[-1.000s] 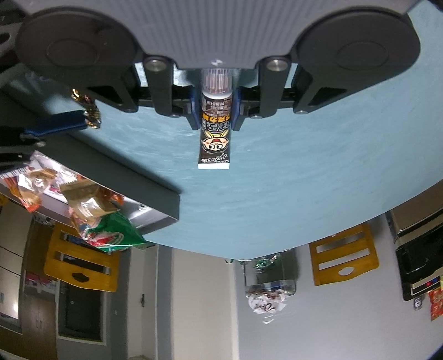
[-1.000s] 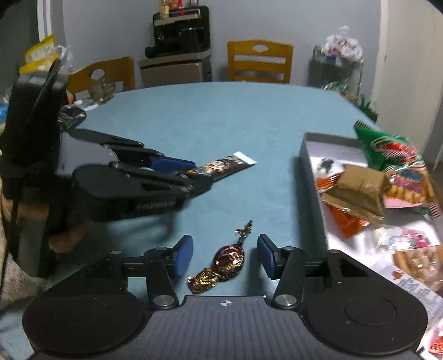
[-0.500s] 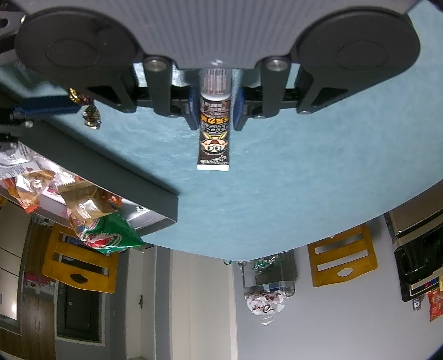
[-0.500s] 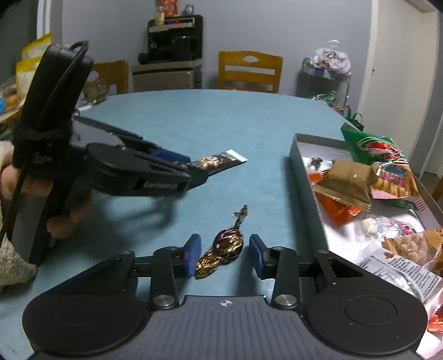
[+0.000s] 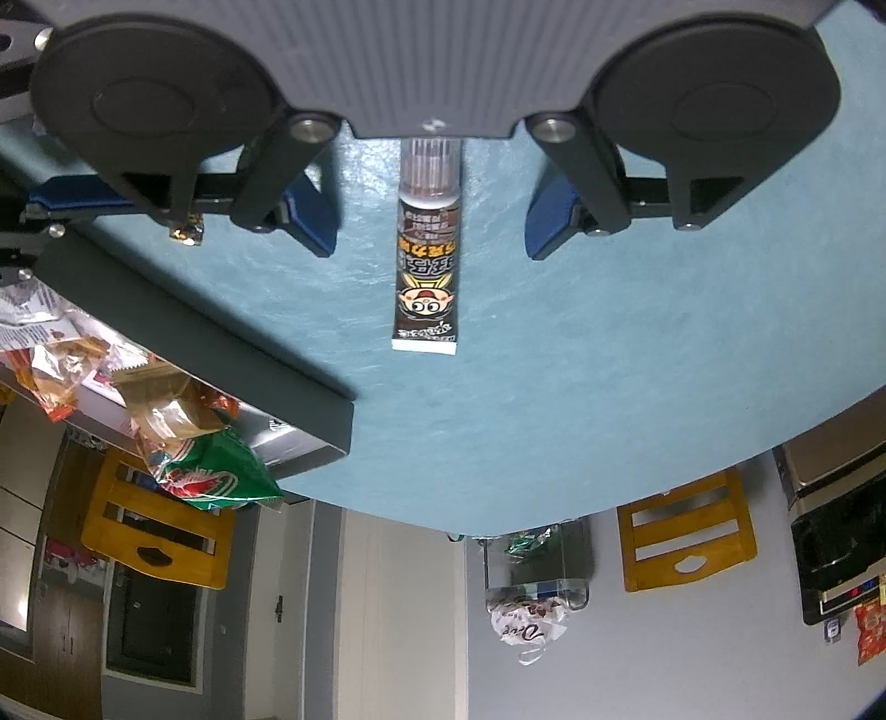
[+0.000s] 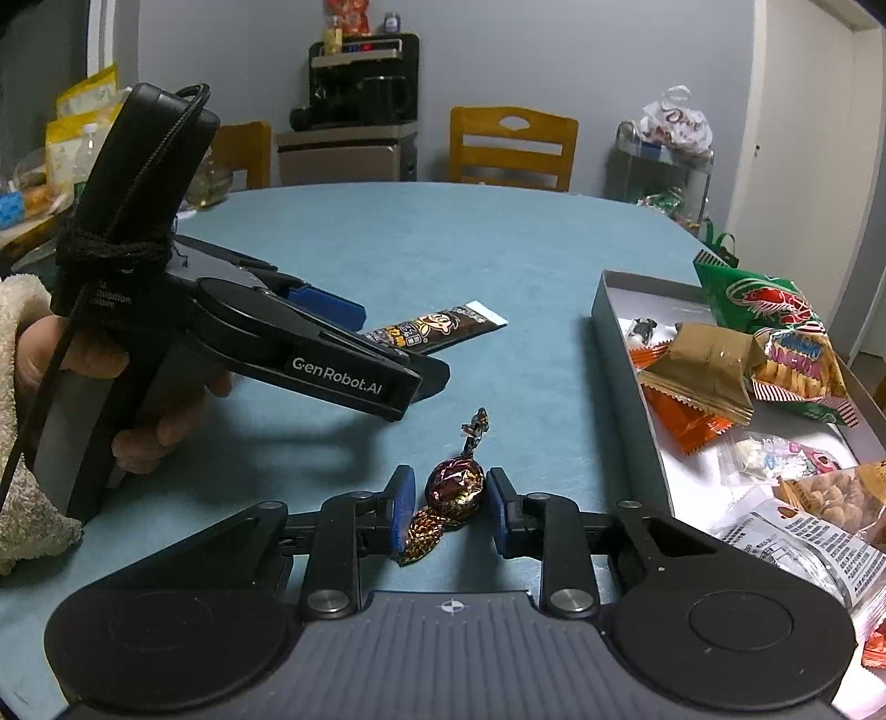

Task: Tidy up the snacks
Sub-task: 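Lift and carry the chocolate tube and wrapped chocolate toward the box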

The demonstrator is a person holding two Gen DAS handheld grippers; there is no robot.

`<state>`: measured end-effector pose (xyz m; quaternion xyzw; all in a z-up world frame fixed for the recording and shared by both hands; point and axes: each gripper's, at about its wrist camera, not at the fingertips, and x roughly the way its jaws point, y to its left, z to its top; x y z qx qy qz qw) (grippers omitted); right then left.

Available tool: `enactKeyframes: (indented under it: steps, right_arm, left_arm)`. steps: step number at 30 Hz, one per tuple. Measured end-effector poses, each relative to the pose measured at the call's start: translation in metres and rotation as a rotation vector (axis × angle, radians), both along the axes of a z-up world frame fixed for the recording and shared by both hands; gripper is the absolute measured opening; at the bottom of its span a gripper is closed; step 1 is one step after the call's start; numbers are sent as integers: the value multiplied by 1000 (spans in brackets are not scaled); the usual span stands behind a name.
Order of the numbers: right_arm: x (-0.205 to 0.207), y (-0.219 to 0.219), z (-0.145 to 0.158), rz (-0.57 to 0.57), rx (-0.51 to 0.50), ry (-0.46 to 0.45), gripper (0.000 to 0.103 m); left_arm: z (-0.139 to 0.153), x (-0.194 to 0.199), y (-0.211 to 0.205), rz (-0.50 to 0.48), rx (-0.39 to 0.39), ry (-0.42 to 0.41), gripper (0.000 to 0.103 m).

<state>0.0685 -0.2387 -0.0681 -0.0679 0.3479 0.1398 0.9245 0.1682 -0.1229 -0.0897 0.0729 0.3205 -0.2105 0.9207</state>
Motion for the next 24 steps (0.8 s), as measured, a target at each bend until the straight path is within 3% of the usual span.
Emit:
enactKeyframes:
  steps: [5,9,21,24]
  right_arm:
    - [-1,-1,0,5,6,-3,30]
    - [-2,-2,-1,4,13,-5,30]
    - [-2,-8,-1,12,40,-2,30]
    - [-3,-11,-1,18,47,2,30]
  left_arm:
    - [0,3,2,-4,-23,18,75]
    - [-2,6,0,24,11,31,101]
    - [-4,9,1,29,-1,47,103]
    - [-4,8,-4,-11,-3,45,99]
